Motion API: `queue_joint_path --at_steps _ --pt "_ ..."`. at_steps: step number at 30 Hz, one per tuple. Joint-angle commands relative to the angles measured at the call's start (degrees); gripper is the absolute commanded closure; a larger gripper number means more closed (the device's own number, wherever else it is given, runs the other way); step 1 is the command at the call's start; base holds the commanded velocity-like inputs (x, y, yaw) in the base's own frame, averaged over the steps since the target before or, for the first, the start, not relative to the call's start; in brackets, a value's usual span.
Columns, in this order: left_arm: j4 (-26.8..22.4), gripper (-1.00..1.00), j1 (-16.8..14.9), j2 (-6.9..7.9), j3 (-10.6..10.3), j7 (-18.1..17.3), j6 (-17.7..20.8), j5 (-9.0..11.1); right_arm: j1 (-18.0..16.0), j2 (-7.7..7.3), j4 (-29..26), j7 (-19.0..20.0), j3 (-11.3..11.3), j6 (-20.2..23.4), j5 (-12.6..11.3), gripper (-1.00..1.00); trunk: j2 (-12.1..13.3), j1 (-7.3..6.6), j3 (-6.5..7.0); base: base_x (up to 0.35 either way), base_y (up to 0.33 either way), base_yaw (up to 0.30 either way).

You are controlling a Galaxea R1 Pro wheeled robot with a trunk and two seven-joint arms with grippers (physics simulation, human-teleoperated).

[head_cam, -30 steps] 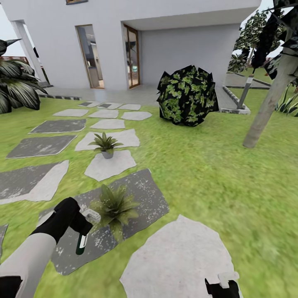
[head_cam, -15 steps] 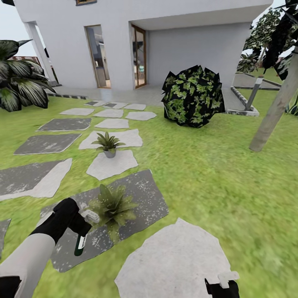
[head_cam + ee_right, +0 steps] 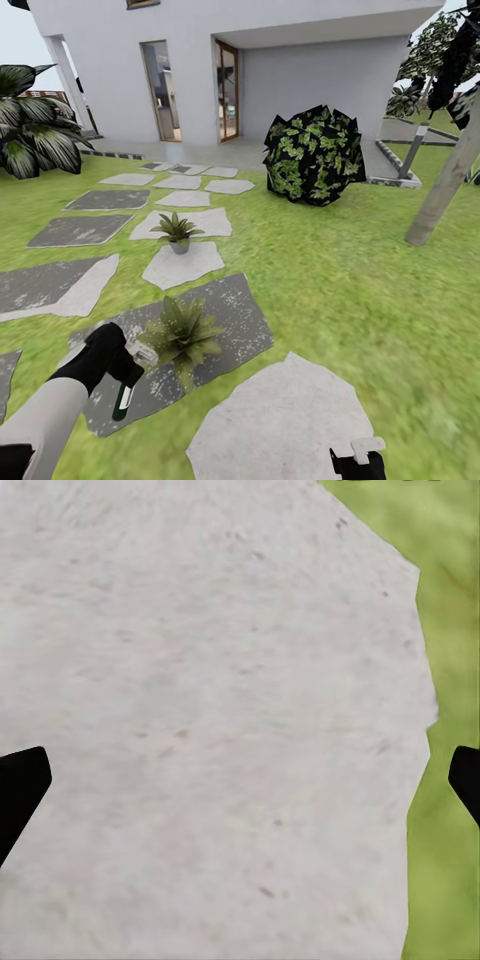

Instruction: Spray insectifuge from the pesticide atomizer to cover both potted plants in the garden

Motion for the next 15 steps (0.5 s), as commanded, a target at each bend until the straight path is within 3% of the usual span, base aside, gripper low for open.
queue_joint_path --at_steps 1,8,15 --pt "0.2 1.00 0.0 0.00 0.0 -0.5 0.3 -0.4 0.0 0.02 0.0 0.2 -0.5 -0.2 0.3 -1.00 0.0 0.00 -0.05 0.092 0.000 0.000" --pt "1.1 1.00 0.0 -0.26 0.0 -0.4 0.3 -0.5 0.0 -0.01 0.0 0.1 -0.5 -0.2 0.3 -1.00 0.0 0.00 -0.05 0.169 -0.015 0.008" --pt "1.1 1.00 0.0 -0.27 0.0 -0.4 0.3 -0.5 0.0 -0.01 0.1 0.1 -0.5 -0.2 0.3 -1.00 0.0 0.00 -0.05 0.020 -0.006 0.224"
